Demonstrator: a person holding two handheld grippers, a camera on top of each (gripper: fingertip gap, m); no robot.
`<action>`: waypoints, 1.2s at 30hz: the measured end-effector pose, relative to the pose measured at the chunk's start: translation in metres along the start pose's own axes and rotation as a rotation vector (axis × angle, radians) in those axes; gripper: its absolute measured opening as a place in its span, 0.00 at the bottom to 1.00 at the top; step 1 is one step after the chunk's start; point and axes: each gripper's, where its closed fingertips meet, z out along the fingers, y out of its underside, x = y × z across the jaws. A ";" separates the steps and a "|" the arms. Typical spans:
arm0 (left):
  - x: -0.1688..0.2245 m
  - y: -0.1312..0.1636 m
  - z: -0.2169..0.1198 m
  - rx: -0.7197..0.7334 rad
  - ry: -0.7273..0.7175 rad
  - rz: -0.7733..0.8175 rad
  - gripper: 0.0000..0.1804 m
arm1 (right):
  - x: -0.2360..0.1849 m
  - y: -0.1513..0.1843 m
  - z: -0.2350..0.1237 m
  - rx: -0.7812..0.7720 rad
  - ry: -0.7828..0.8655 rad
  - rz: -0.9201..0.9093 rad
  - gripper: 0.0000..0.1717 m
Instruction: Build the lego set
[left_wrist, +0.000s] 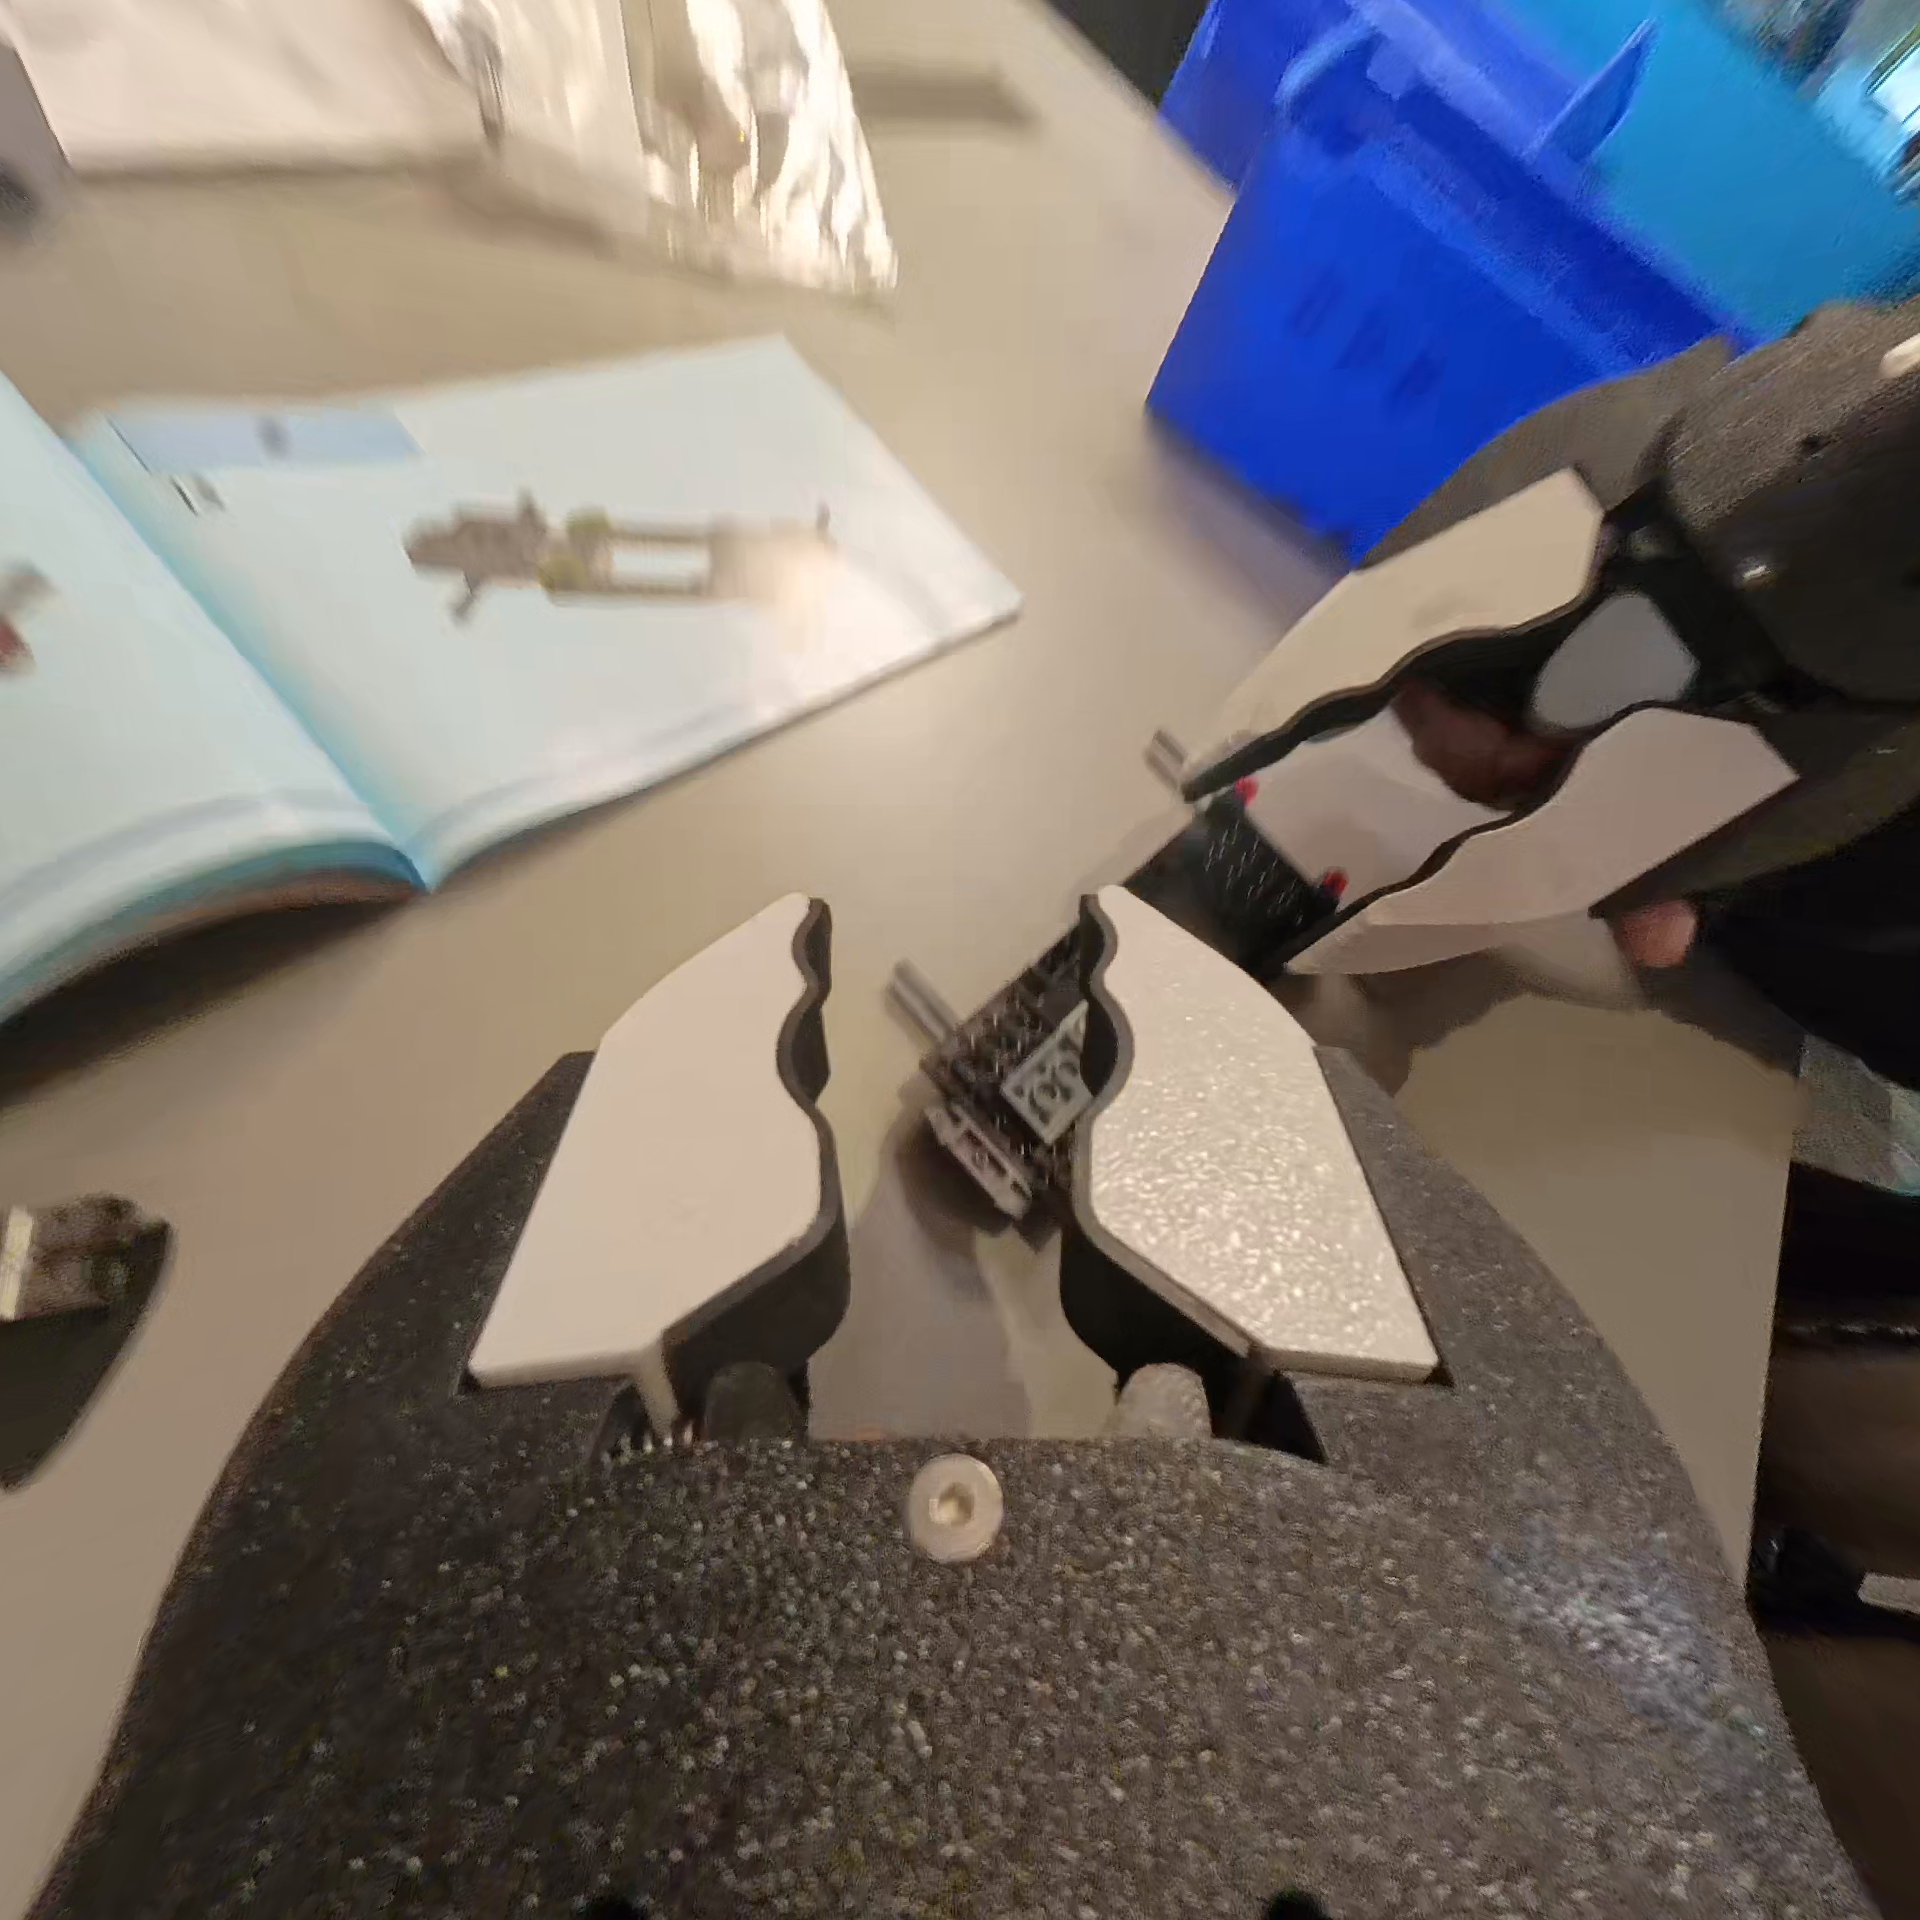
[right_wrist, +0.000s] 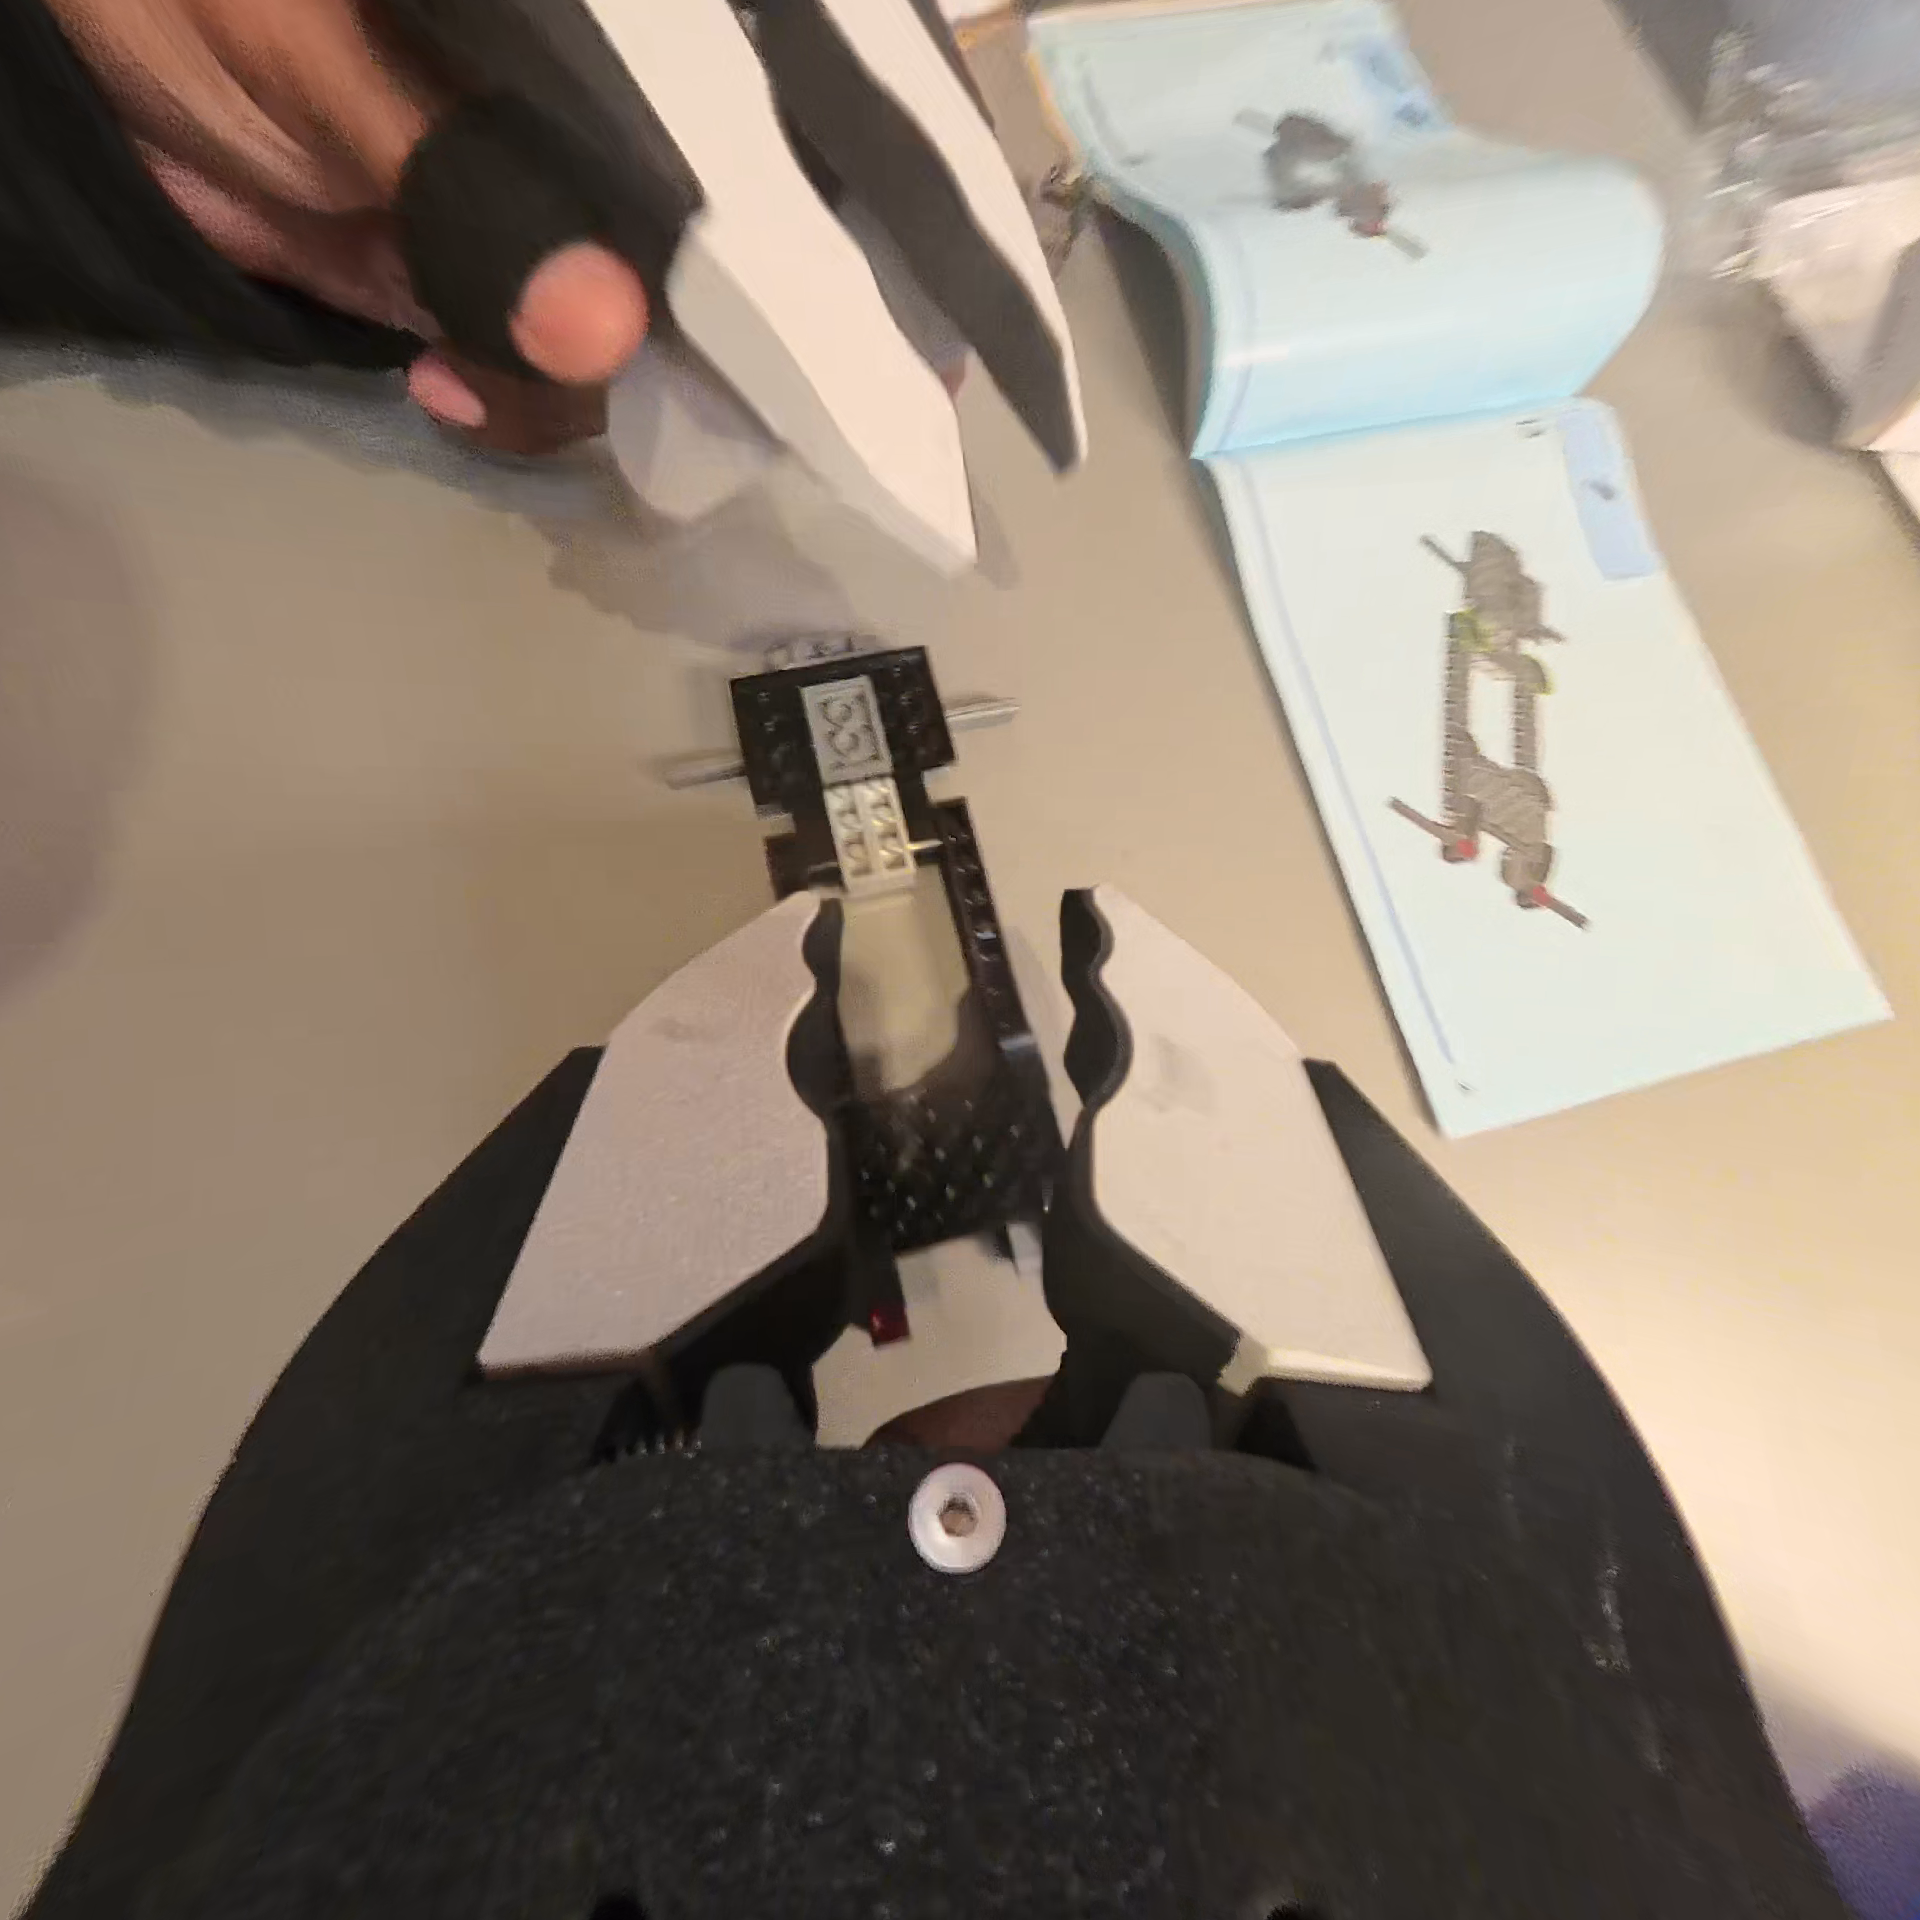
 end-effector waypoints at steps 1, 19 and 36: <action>0.000 -0.014 -0.005 0.072 0.006 0.033 0.27 | 0.006 0.001 -0.009 0.028 0.018 0.010 0.23; 0.021 -0.041 0.004 0.265 0.230 0.260 0.00 | 0.051 0.047 -0.031 0.113 0.045 0.278 0.00; 0.006 -0.022 -0.008 0.151 0.220 0.336 0.00 | 0.054 0.060 -0.022 0.084 -0.017 0.355 0.00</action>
